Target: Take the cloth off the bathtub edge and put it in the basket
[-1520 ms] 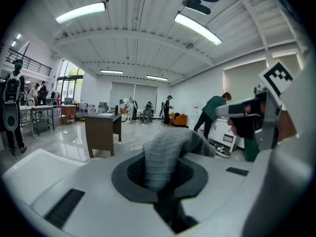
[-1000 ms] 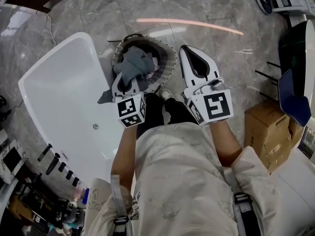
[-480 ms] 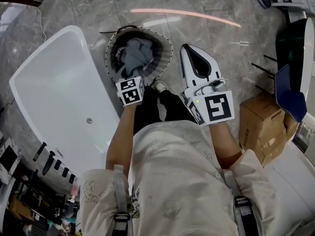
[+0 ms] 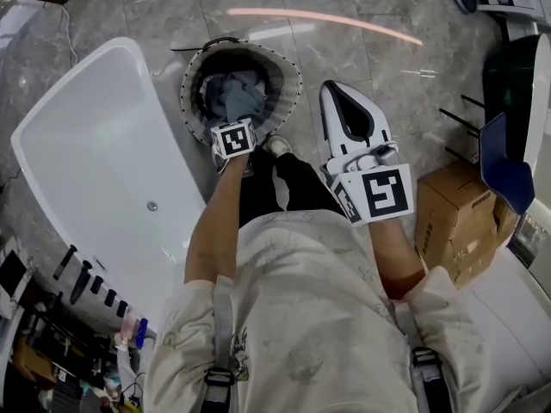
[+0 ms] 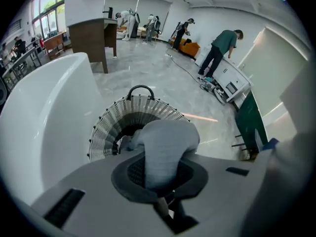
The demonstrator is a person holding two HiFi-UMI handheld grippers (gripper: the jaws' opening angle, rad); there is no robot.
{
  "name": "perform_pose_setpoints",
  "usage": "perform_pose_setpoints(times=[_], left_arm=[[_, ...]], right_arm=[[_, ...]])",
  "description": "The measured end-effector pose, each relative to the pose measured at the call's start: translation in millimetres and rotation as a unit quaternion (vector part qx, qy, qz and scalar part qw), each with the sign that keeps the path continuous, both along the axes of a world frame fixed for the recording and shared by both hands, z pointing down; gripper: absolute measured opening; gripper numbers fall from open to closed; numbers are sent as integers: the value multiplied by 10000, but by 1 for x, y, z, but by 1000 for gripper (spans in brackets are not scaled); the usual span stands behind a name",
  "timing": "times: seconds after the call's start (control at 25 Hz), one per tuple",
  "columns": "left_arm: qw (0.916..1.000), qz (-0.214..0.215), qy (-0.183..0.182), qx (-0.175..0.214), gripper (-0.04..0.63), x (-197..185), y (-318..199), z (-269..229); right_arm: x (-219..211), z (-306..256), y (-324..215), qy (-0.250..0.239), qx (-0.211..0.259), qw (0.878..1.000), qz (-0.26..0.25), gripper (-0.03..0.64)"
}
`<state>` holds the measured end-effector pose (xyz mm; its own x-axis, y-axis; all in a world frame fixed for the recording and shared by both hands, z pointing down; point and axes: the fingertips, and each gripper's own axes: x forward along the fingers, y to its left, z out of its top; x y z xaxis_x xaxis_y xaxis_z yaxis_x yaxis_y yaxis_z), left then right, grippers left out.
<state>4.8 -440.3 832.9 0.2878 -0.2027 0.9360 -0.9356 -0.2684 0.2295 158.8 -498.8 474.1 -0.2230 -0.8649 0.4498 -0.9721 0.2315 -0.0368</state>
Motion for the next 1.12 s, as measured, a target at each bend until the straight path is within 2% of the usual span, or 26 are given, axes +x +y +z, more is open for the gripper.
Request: perform_pose_setpoints(times=[0.12, 0.2, 0.32, 0.44, 0.52, 0.68, 0.88, 1.12], left_arm=[[9999, 104, 63, -108, 38, 6, 0, 3], [9997, 15, 146, -171, 38, 6, -1, 4], [9997, -35, 50, -218, 50, -1, -2, 8], [9989, -245, 16, -410, 153, -2, 1, 8], [9983, -318, 135, -472, 189, 1, 3, 6], [9986, -235, 253, -409, 202, 4, 3, -1], [9983, -349, 276, -372, 202, -5, 14, -11], [9979, -482, 425, -17, 202, -12, 25, -37]], right_arm=[[1, 3, 1, -5, -28, 10000, -1, -12], [0, 4, 0, -9, -34, 10000, -4, -12], [-2, 4, 1, -10, -23, 10000, -26, -12], [-1, 2, 4, -24, -21, 10000, -29, -12], [-1, 1, 5, -40, -12, 10000, -46, -12], [-6, -2, 6, -81, 48, 9999, -129, -12], [-13, -11, 9, -148, 153, 9994, -257, -12], [-18, -21, 18, -239, 272, 9983, -452, -12]])
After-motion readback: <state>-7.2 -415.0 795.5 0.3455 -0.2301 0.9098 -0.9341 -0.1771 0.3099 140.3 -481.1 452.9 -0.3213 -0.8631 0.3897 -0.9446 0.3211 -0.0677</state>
